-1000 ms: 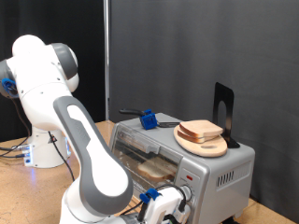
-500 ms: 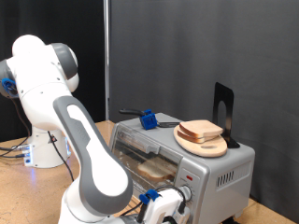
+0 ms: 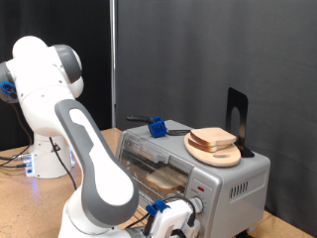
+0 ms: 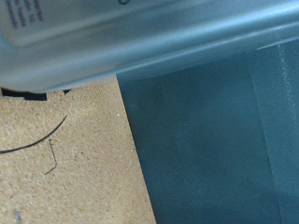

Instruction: Make a piece of toast with the oven

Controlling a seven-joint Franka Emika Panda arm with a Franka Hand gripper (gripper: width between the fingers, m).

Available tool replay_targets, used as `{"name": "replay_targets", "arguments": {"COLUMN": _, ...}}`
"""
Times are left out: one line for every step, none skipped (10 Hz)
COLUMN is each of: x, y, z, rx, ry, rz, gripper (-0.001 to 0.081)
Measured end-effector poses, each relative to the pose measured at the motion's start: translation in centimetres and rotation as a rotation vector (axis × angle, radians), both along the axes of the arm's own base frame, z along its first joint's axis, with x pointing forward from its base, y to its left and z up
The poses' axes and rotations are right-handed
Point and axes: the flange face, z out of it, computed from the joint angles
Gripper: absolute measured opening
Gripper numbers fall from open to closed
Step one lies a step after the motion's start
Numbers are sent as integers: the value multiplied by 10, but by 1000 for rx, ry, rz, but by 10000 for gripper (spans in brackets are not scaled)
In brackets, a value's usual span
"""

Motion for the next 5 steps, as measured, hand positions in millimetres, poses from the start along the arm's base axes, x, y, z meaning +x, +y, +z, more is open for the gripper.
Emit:
{"name": "replay_targets", "arguments": {"x": 0, "y": -1, "z": 0, "rx": 0, "ry": 33, "rz": -6, "gripper": 0}}
{"name": "replay_targets", "arguments": {"x": -1, "y": -1, "z": -1, "rx": -1, "ry": 69, "rz": -11, "gripper": 0}}
{"name": "replay_targets", "arguments": {"x": -1, "y": -1, "z": -2, "rx": -3, "ry": 105, "rz": -16, "gripper": 0}}
{"name": "replay_targets", "arguments": {"x": -2, "y": -1, "z": -3, "rx": -7, "ry": 155, "rz": -18, "gripper": 0}}
{"name": "replay_targets", "arguments": {"x": -3, "y": 0, "z": -4, "rx": -12, "ry": 212, "rz": -22, "gripper": 0}}
